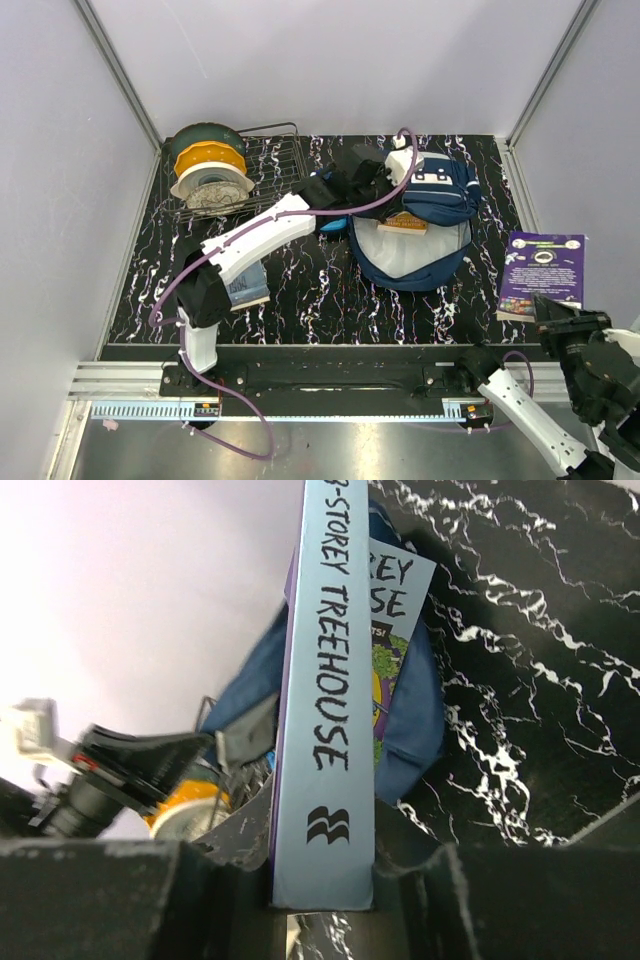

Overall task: Pack the student bag
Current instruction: Place the book in the student bag.

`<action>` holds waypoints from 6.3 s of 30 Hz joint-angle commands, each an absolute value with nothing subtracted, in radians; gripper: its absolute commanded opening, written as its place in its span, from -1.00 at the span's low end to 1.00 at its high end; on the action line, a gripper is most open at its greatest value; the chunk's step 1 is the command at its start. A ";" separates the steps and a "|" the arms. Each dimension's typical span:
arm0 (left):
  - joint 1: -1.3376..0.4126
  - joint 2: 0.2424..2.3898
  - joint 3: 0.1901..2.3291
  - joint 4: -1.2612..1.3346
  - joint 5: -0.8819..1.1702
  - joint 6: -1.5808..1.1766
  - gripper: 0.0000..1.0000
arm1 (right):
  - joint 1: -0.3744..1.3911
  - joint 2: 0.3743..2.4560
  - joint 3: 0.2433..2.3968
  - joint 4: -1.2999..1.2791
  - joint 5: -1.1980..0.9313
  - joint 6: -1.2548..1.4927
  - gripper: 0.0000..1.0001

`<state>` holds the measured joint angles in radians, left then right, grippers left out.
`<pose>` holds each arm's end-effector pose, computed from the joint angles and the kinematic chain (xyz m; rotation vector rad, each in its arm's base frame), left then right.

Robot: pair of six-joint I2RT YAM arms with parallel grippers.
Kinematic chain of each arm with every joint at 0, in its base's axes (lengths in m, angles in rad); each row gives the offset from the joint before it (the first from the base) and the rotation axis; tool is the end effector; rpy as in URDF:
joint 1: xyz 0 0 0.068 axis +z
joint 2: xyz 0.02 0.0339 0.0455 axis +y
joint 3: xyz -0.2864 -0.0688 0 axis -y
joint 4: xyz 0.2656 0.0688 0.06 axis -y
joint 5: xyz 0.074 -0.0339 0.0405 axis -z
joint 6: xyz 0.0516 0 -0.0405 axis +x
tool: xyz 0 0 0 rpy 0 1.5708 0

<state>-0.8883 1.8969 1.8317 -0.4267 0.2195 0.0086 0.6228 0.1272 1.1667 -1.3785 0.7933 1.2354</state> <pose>0.3005 -0.3876 0.3686 1.0529 1.8634 -0.7574 -0.0414 -0.0750 0.3726 1.0317 1.5260 0.5585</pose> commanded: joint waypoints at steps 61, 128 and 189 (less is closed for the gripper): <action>-1.003 1.758 1.957 -0.351 0.253 -0.199 -1.00 | 0.502 0.589 0.337 0.149 0.279 1.413 -1.00; -0.968 1.663 1.832 -0.301 0.296 -0.235 -1.00 | 0.480 0.476 0.279 -0.100 0.236 1.551 -1.00; -0.969 1.591 1.681 -0.189 0.391 -0.351 -1.00 | 0.402 1.193 0.348 0.480 0.206 1.597 -0.55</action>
